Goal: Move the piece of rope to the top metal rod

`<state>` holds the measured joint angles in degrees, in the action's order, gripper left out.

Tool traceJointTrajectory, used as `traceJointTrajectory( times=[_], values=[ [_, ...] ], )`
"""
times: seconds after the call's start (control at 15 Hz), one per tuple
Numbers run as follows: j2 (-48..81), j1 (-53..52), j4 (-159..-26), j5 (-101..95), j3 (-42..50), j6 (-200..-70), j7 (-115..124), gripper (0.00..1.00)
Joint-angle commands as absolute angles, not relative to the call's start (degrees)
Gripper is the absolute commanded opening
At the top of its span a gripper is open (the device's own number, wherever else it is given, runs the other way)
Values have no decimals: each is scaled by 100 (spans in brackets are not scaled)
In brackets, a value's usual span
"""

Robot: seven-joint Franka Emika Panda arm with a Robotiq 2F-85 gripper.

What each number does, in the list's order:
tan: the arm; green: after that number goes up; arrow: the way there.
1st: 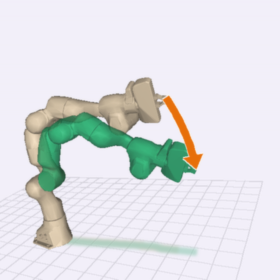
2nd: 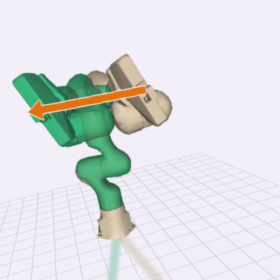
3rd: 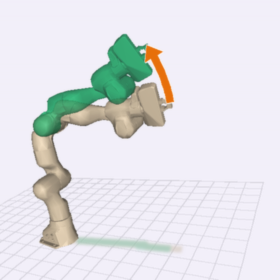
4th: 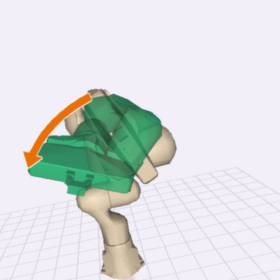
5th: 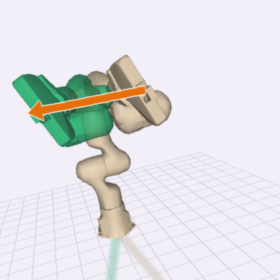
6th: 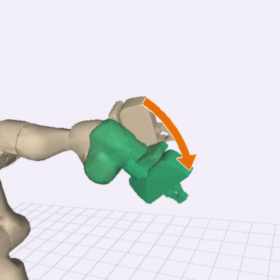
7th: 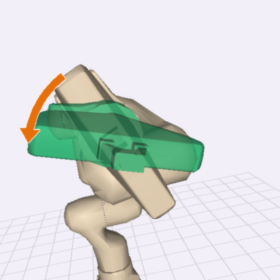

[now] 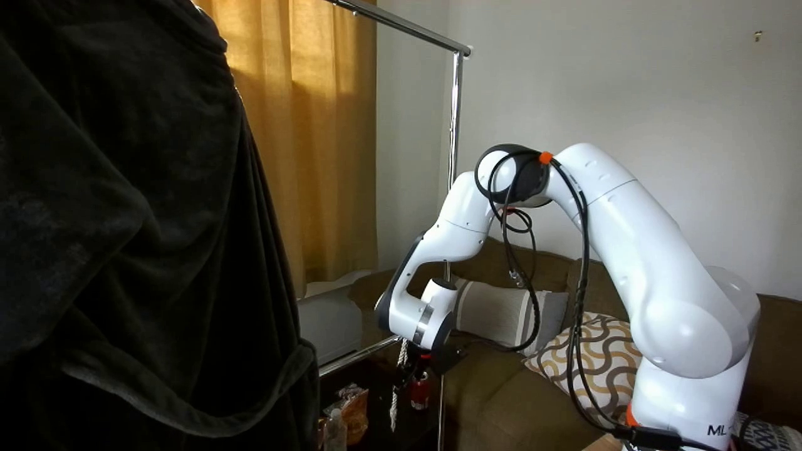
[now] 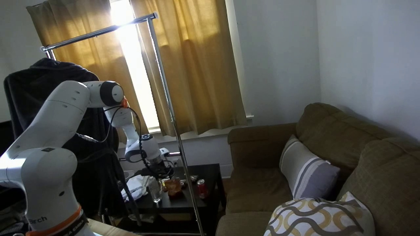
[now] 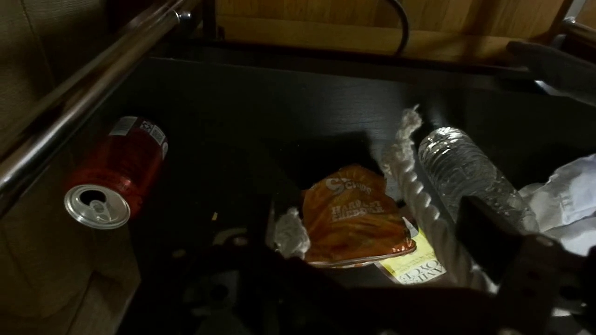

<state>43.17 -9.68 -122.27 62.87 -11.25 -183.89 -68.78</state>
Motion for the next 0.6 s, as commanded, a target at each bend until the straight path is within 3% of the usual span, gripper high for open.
traceJointTrajectory(
  times=[0.0,0.47,0.53],
  values=[
    [4343,-1050,-12218,6405,-983,-18045,-6466,100],
    [4264,-1002,-12266,6417,-1009,-17798,-5861,100],
    [4263,-992,-12256,6398,-1025,-17767,-5838,91]
  ],
)
